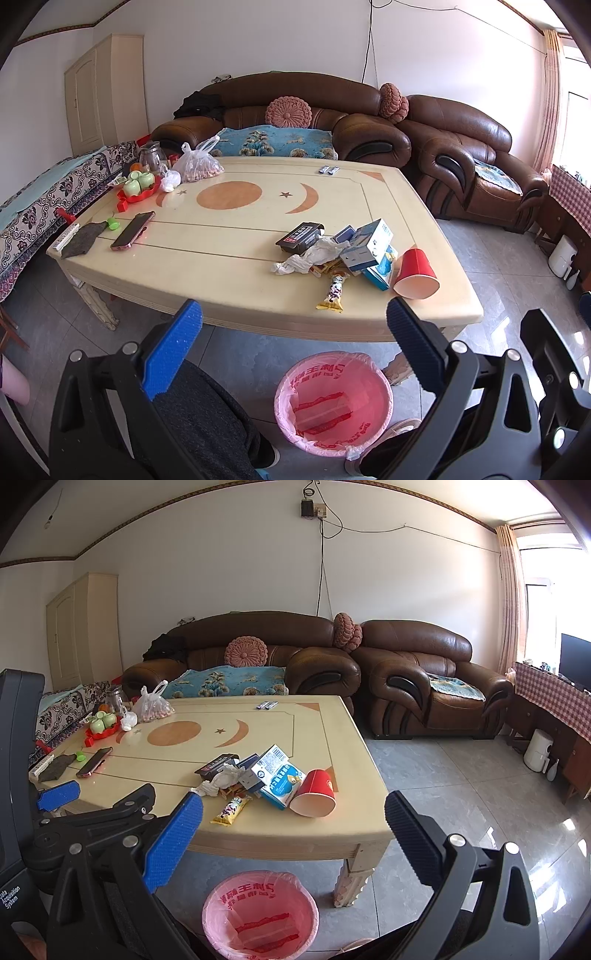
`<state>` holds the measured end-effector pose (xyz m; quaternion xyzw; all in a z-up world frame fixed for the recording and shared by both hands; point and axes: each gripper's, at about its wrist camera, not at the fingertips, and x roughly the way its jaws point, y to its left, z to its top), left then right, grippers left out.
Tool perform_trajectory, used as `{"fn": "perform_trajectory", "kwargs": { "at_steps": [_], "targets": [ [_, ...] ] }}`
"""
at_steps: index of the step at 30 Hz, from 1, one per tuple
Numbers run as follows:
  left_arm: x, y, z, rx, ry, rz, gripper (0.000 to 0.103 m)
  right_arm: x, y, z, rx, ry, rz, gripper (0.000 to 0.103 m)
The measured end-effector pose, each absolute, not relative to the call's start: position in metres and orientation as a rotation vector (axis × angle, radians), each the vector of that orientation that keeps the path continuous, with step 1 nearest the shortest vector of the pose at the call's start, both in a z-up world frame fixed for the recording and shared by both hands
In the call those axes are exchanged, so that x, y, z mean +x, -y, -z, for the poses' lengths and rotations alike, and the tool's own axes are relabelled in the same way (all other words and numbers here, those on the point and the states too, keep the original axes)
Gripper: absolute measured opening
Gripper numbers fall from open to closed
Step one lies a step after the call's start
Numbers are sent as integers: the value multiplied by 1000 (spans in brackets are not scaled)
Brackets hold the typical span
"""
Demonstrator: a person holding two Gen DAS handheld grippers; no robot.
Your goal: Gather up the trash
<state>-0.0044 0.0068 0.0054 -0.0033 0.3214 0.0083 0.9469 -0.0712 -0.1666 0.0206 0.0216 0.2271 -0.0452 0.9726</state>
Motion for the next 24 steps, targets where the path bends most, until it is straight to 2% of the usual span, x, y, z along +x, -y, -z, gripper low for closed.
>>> {"fn": "perform_trajectory", "kwargs": {
  "at_steps": [24],
  "targets": [
    [-3, -10, -6, -10, -653, -16, 98, -70, 164, -21, 42, -455, 84, 97]
  ]
}}
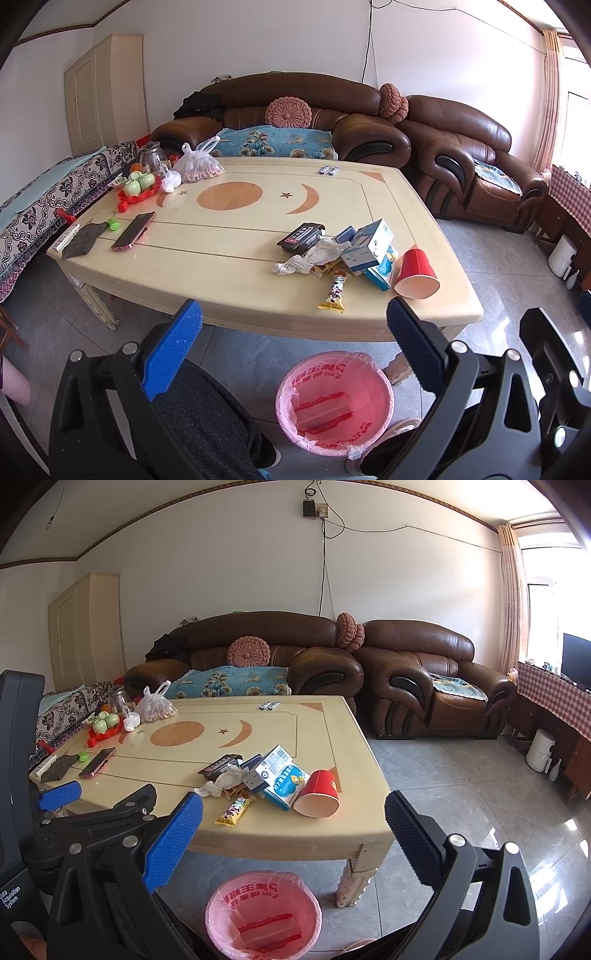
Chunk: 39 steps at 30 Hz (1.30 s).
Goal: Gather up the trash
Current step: 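Reach the left tool to the black box while the right tool reaches the red cup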
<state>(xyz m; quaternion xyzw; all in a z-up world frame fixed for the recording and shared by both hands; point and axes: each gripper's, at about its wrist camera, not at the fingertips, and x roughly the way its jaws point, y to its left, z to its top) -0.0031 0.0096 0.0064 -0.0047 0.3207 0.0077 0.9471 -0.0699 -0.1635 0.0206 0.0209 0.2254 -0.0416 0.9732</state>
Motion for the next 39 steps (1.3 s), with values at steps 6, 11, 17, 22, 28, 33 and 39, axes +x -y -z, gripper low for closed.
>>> {"fn": "perform_trajectory", "kwargs": {
  "at_steps": [6, 11, 17, 22, 28, 33, 39],
  "targets": [
    [-3, -9, -6, -8, -655, -16, 98, -70, 164, -20, 45, -455, 81, 97],
    [-4, -9, -6, -8, -654, -17, 98, -70, 164, -20, 48, -458, 78, 97],
    [-3, -10, -6, 9, -661, 4, 98, -66, 164, -18, 50, -472, 72, 97],
    [10, -30, 1, 0, -699, 36, 98, -56, 177, -8, 81, -501, 77, 97],
    [39, -59, 15, -34, -758, 34, 98, -31, 198, 8, 138, -548, 88, 97],
    [67, -68, 25, -30, -809, 96, 98, -5, 212, 17, 136, -575, 105, 97],
    [112, -65, 29, 12, -881, 207, 98, 34, 230, 19, 140, -611, 121, 97]
  ]
}}
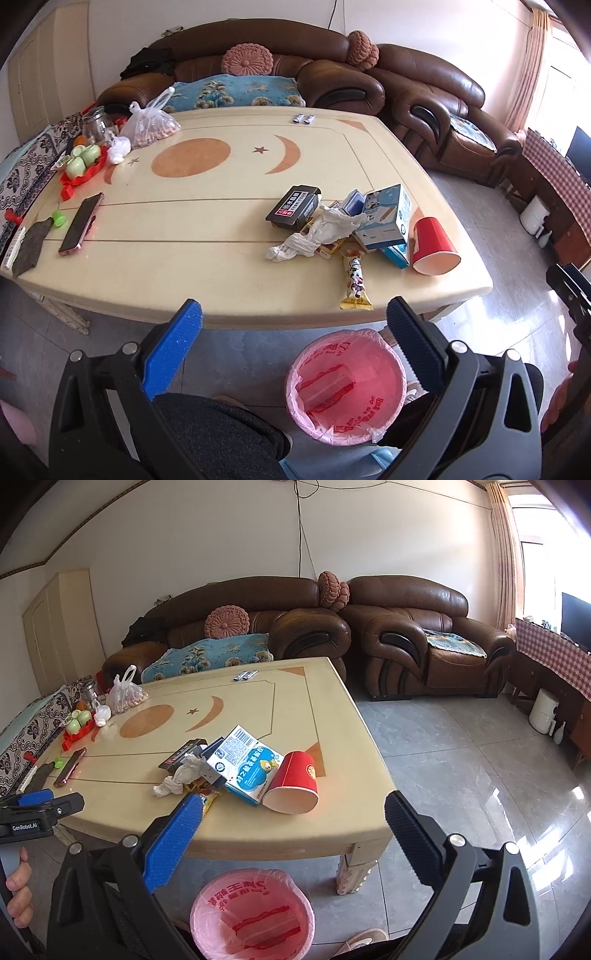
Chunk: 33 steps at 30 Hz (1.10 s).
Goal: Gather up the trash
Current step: 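Reach the left tool to the black box while the right tool reaches the red cup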
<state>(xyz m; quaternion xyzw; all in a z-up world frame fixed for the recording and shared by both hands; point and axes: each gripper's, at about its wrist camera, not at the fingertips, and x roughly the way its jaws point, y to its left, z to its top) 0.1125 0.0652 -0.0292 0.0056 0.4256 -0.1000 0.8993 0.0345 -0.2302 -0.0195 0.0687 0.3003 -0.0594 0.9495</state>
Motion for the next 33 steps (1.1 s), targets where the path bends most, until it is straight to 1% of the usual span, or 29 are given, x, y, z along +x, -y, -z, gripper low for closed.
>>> {"fn": "perform_trajectory", "kwargs": {
  "at_steps": [7, 14, 24, 33],
  "targets": [
    [166, -53, 28, 112, -926, 255, 98, 80, 239, 22, 142, -642, 129, 97],
    [226, -44, 36, 144, -992, 326, 98, 124, 244, 43, 136, -708, 134, 97],
    [305, -17, 71, 219, -1085, 420, 98, 182, 259, 87, 162, -821, 133, 97],
    [360, -14, 105, 193, -1185, 485, 98, 219, 263, 127, 208, -923, 78, 97]
  ]
}}
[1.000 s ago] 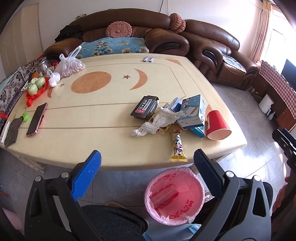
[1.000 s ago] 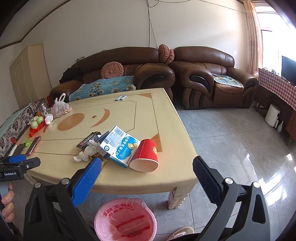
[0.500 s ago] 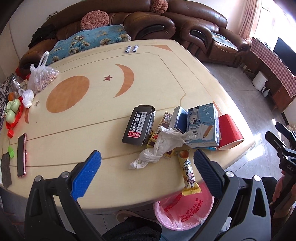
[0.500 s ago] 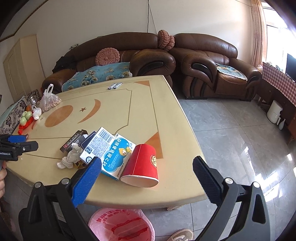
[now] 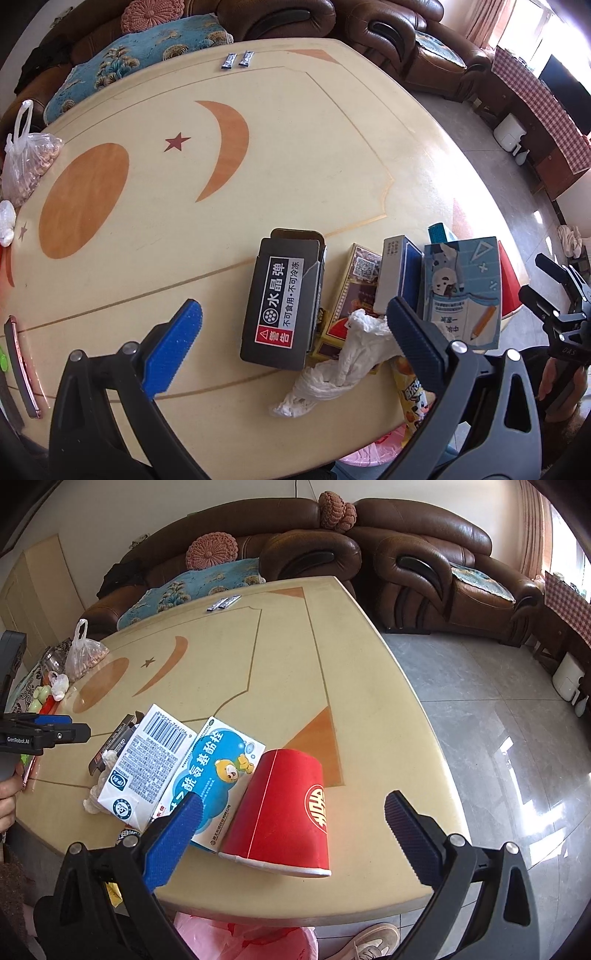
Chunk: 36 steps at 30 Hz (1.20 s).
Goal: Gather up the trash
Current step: 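Reach the left tool to the black box while the right tool reaches the red cup, then close the left tool on the black box while the right tool grips the red cup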
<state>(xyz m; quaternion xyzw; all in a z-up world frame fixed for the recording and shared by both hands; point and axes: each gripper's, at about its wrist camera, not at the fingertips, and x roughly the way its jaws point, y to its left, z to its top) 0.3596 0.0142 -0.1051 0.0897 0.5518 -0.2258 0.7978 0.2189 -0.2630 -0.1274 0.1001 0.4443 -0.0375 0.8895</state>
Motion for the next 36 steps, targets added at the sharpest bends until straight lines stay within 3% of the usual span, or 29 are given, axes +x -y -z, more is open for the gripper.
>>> {"fn": "perform_trajectory", "kwargs": {
  "at_steps": [18, 23, 27, 29, 34, 36],
  "targets": [
    [400, -6, 157, 213, -1318, 525, 98, 250, 272, 170, 296, -1010, 9, 97],
    [404, -6, 165, 220, -1326, 525, 98, 254, 276, 177, 300, -1026, 4, 86],
    [408, -8, 169, 198, -1343, 536, 88, 257, 270, 183, 277, -1041, -5, 80],
    [410, -8, 168, 183, -1350, 546, 81, 256, 268, 182, 280, -1029, -16, 65],
    [406, -13, 168, 224, -1357, 508, 57, 256, 268, 181, 262, -1025, -13, 64],
    [405, -14, 166, 227, -1365, 500, 56, 255, 270, 179, 262, -1016, -7, 64]
  ]
}}
